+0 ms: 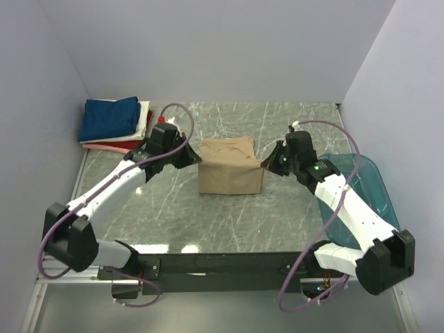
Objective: Fold and stack the t-shirts
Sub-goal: Fold the tshirt
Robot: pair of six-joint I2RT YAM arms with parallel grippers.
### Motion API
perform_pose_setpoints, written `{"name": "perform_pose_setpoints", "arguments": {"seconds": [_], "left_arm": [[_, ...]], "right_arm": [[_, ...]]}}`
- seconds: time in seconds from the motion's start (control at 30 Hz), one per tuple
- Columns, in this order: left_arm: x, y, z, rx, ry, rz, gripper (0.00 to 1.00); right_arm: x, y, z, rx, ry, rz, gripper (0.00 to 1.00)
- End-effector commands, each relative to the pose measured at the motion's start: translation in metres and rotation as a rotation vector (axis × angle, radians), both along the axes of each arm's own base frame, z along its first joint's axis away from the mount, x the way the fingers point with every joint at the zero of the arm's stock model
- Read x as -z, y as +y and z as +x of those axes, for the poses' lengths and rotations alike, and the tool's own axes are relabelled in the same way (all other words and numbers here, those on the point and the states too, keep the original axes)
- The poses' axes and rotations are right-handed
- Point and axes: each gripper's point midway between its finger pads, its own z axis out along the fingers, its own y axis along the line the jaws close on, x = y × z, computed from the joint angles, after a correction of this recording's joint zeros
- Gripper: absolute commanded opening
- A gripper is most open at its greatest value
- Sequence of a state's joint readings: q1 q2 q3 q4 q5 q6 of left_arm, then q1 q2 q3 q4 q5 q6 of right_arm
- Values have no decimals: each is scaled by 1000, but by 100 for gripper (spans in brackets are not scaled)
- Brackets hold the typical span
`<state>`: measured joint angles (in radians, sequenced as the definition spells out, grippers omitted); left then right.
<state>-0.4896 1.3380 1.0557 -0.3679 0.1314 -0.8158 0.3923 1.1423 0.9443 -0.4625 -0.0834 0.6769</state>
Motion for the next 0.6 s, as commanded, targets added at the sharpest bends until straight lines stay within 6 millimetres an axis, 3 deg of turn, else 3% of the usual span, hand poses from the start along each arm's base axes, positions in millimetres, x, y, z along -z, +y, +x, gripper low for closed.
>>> {"name": "perform_pose_setpoints", "arguments": {"seconds": [0.0, 0.03, 0.07, 0.13, 0.2, 0.23, 0.3, 0.33, 0.4, 0.43, 0.57], "left_arm": [[-23, -4, 26, 40, -55, 7, 1], [-13, -2, 35, 28, -29, 17, 1], [-19, -5, 42, 39, -39, 0, 1], [-7, -1, 58, 23, -14, 9, 1], [-7, -2, 71, 26, -16, -6, 1], [4, -1, 78, 22, 3, 5, 1], [1, -1, 93, 20, -16, 11, 1], [12, 0, 100, 17, 4, 26, 1], [10, 3, 116, 1, -11, 41, 1], [20, 3, 123, -2, 5, 50, 1], [19, 8, 151, -24, -10, 35, 1]], "right_arm": [[-27, 4, 33, -23, -85, 23, 0], [-16, 3, 40, -26, -48, 21, 0], [-19, 4, 48, -30, -52, 29, 0], [-9, 4, 62, -23, -25, 28, 0], [-12, 3, 78, -21, -33, 33, 0], [-1, 4, 85, -18, -5, 23, 0], [-3, 4, 102, -16, -7, 23, 0], [11, 5, 109, -18, 25, 13, 0], [9, 4, 125, -13, 26, 13, 0], [22, 5, 131, -17, 59, 9, 0], [24, 6, 162, -16, 57, 28, 0]]}}
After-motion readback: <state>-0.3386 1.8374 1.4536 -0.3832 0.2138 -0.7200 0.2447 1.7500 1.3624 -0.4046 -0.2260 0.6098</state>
